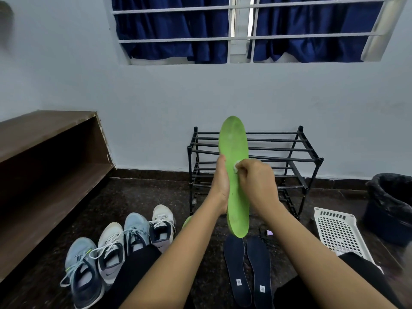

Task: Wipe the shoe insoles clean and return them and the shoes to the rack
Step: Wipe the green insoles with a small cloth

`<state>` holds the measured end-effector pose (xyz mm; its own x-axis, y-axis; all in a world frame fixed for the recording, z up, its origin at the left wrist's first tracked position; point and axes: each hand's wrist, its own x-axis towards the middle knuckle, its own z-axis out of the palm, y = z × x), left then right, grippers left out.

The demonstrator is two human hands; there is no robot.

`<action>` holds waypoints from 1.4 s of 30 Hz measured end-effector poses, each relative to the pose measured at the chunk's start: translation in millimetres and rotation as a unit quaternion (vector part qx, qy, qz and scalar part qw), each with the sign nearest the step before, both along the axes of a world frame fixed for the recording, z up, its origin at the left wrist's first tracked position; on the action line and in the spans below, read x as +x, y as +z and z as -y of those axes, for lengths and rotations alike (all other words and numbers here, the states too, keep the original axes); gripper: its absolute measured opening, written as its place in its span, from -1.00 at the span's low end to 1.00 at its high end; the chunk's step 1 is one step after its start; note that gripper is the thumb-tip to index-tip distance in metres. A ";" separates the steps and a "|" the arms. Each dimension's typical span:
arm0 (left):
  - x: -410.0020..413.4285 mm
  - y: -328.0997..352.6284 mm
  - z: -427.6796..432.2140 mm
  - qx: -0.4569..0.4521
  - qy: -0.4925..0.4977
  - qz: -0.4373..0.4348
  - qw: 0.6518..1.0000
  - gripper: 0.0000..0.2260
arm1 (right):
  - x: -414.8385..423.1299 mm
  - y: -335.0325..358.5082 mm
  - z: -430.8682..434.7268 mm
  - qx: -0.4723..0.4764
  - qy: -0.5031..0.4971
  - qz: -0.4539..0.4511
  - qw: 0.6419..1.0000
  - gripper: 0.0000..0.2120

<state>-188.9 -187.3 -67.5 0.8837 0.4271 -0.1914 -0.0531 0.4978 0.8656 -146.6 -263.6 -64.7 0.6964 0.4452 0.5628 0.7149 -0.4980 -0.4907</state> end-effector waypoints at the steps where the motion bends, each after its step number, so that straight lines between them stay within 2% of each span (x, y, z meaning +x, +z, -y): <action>1: 1.4 -1.1 2.0 0.000 -0.002 -0.002 1.000 -0.43 | 2.8 1.7 0.8 0.010 -0.010 -0.006 1.000 -0.81; 12: -0.1 0.1 -12.7 -0.024 0.032 0.000 0.999 -0.44 | -20.4 -2.4 -0.1 -0.007 0.074 -0.042 0.996 -0.79; 19: -0.5 -0.2 0.1 -0.026 0.002 -0.008 1.000 -0.43 | -11.1 -3.0 0.3 -0.001 0.030 -0.045 0.999 -0.79; 25: -1.8 4.1 9.3 -0.044 -0.011 -0.011 0.999 -0.43 | -5.8 3.0 4.3 0.038 0.017 -0.050 0.998 -0.82; 30: -4.3 6.3 -4.4 -0.050 0.010 -0.033 0.998 -0.41 | -27.4 1.8 0.8 0.087 0.053 -0.142 0.985 -0.79; 34: -4.3 7.8 -8.0 -0.054 0.013 -0.043 0.998 -0.39 | -24.5 4.3 2.6 0.097 0.086 -0.171 0.977 -0.81; 37: -5.0 5.4 -2.9 -0.044 0.007 -0.047 0.998 -0.40 | -17.7 3.4 2.1 0.087 0.092 -0.175 0.976 -0.83; 42: -6.7 3.8 9.4 0.007 -0.051 -0.069 0.996 -0.46 | -0.9 6.3 4.7 0.136 0.055 -0.184 0.972 -0.88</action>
<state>-195.6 -196.7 -63.8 0.8883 0.3404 -0.3085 0.1165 0.4827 0.8680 -147.5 -268.3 -58.4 0.8292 0.3984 0.3920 0.5081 -0.2451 -0.8257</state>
